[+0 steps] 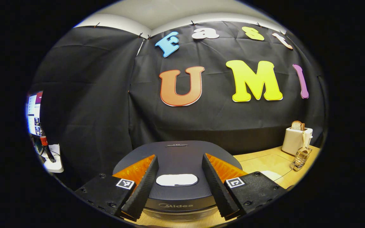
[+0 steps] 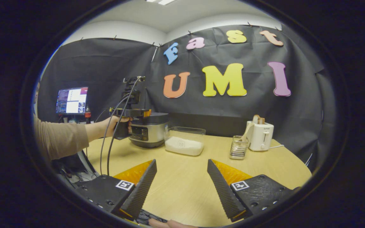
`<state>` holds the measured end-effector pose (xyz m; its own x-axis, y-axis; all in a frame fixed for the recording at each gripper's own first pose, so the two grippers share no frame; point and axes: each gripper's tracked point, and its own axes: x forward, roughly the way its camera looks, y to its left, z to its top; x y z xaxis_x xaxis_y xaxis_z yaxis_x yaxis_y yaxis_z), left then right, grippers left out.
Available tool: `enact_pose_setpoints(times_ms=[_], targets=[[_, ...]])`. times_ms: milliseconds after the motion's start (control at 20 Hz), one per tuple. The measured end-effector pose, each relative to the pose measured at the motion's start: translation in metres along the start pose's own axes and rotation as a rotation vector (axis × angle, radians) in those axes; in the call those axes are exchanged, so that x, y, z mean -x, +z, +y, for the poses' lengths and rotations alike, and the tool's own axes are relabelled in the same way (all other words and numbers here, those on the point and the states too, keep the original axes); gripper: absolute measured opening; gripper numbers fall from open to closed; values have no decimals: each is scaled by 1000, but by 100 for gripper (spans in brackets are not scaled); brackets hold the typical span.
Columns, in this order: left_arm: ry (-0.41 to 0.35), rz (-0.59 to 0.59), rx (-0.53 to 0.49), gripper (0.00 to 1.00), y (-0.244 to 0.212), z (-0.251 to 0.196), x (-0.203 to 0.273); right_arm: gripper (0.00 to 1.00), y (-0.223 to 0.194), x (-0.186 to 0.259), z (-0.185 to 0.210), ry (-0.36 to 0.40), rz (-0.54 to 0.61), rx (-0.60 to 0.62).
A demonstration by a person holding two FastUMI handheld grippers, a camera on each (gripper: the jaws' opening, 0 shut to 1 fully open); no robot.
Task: Close the left gripper, press the button to open the rice cooker; take a wooden spoon from the chopstick holder with the right hand, scoop a spoonful of rice and pour it into the rice cooker, then put the wooden spoon back into the chopstick holder.
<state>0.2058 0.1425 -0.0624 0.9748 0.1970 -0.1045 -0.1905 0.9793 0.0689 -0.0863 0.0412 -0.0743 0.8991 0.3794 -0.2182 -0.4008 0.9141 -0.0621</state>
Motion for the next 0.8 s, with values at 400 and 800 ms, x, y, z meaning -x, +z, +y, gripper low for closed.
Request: enact_pose_setpoints(times_ms=[400,800], targets=[[-4,-19,-10,89,0,-2,23,95,1,2,0,-10,-7,-9],[-97,-4,-61,88,-12,-39,107,96,20,0,-23,-124,-21,-66]])
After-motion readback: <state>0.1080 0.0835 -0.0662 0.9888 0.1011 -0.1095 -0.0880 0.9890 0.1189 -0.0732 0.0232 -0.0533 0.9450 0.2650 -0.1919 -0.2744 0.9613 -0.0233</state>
